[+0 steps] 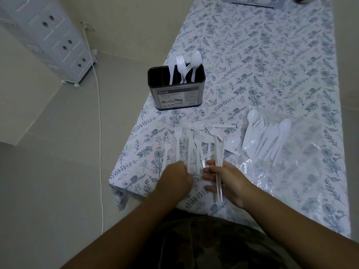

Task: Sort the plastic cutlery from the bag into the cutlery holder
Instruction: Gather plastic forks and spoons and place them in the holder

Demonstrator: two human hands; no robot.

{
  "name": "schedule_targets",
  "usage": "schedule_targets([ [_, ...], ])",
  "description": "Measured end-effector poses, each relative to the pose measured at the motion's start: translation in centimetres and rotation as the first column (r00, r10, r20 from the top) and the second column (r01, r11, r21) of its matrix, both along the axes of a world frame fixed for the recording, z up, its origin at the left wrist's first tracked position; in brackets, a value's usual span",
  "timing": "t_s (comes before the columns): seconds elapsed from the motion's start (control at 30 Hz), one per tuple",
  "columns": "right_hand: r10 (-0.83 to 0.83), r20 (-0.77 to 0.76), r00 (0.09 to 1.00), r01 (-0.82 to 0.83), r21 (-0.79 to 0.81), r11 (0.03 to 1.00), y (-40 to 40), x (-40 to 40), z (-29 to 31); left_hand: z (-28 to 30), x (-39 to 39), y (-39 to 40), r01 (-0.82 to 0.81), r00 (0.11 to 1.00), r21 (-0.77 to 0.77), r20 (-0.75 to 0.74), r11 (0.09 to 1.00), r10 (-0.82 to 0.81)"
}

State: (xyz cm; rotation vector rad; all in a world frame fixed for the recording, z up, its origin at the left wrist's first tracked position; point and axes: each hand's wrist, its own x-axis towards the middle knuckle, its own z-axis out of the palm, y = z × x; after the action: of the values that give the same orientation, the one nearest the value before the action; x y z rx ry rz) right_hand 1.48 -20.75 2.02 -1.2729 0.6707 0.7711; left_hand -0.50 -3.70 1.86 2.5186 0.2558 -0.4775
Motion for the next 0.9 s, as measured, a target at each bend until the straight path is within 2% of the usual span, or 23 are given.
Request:
schedule_targets([
  [0.1,0.018,0.039,0.999,-0.021,0.077,0.997,0.4,0.0,0.3,1.7,-0.2,-1.7,0.213,0.976,-0.199,0.079,0.957,-0.201],
  [0.17,0.044,0.068,0.997,-0.047,0.054,0.997,0.2,-0.1,0.6,2.0,0.2,-2.4,0.302,0.949,-0.23,0.166,0.925,-0.269],
  [0.27,0.016,0.048,0.999,-0.018,0.03,0.999,-0.4,-0.2,0.4,1.0,2.2,-2.3,0.14,0.977,-0.197,0.187,0.97,-0.103],
  [0.37,0.014,0.023,1.0,-0.014,-0.002,1.0,-1.1,-0.5,0.2,-0.7,5.2,-1.4,-0.06,0.992,-0.119,0.099,0.991,0.072],
  [0.47,0.041,0.045,0.998,-0.04,-0.022,0.999,-1.6,-0.7,0.2,-1.5,7.5,-1.4,-0.166,0.986,-0.057,-0.006,0.985,0.166],
  [0.77,0.058,0.064,0.996,-0.055,-0.042,0.998,-1.8,-0.8,0.3,-1.6,8.3,-2.9,-0.088,0.995,0.067,-0.045,0.994,0.091],
  [0.9,0.057,0.066,0.996,-0.053,-0.065,0.996,-1.8,-0.7,0.2,-1.8,7.7,-3.0,-0.034,0.999,0.031,-0.011,0.999,0.034],
])
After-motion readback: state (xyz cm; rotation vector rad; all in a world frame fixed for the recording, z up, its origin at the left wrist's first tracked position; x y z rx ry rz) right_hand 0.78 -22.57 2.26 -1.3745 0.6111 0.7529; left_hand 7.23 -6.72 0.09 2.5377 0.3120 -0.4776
